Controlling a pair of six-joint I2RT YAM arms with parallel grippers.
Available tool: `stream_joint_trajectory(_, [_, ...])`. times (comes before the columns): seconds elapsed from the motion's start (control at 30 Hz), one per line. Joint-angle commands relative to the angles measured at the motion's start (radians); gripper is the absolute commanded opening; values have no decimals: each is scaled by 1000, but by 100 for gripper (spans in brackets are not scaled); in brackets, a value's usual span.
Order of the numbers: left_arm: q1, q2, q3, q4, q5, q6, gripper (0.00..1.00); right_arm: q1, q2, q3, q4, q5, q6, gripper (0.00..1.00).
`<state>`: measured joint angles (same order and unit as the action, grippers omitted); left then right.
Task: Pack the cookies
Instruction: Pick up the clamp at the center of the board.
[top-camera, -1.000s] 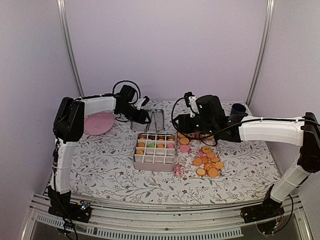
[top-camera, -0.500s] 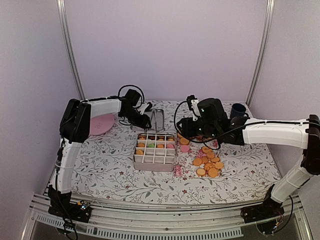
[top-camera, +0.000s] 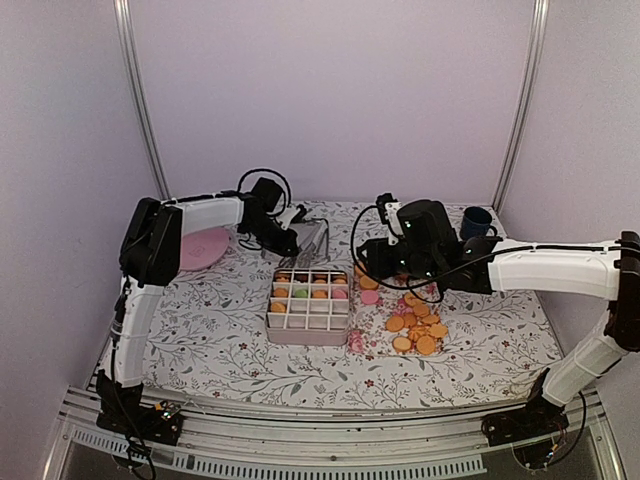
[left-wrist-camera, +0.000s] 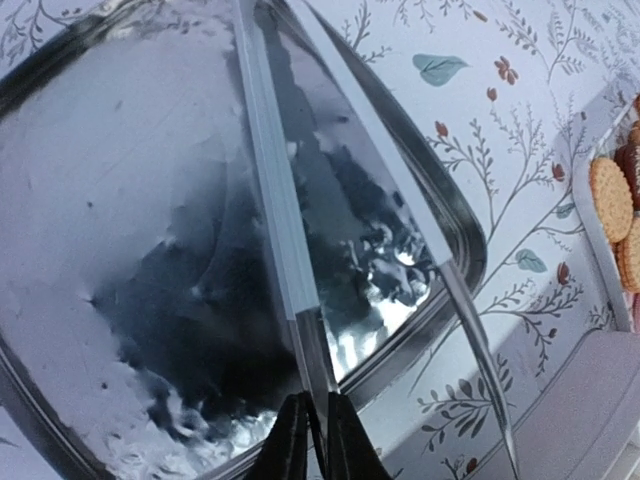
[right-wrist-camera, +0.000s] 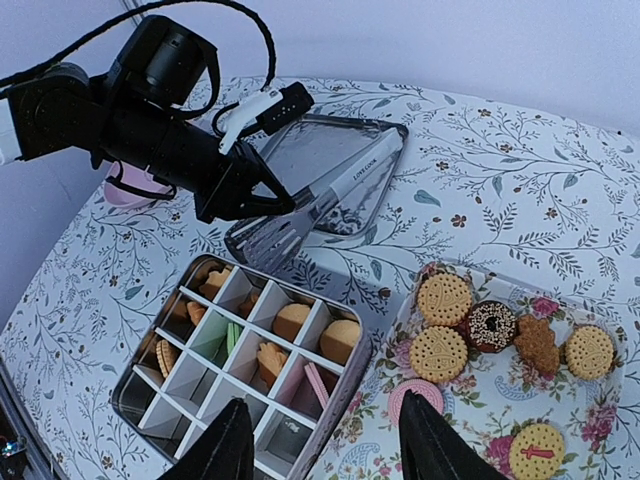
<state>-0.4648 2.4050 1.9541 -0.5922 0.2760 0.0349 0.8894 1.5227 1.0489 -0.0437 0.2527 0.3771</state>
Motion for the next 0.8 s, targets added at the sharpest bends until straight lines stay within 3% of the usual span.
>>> stream_joint_trajectory(0.0, [-8, -49, -25, -12, 9, 23, 7, 6, -36, -12, 20, 14, -4, 51])
stream_joint_trajectory(0.17, [-9, -102, -26, 7, 76, 26, 4, 5, -38, -5, 23, 4, -4, 53])
stream_joint_trajectory(0.57, [32, -254, -33, -19, 314, 0, 0, -36, -108, -22, 112, -164, 56, 75])
stream_joint_trajectory(0.77, [82, -381, -155, 77, 615, -109, 0, -79, -129, -91, 262, -340, 122, 87])
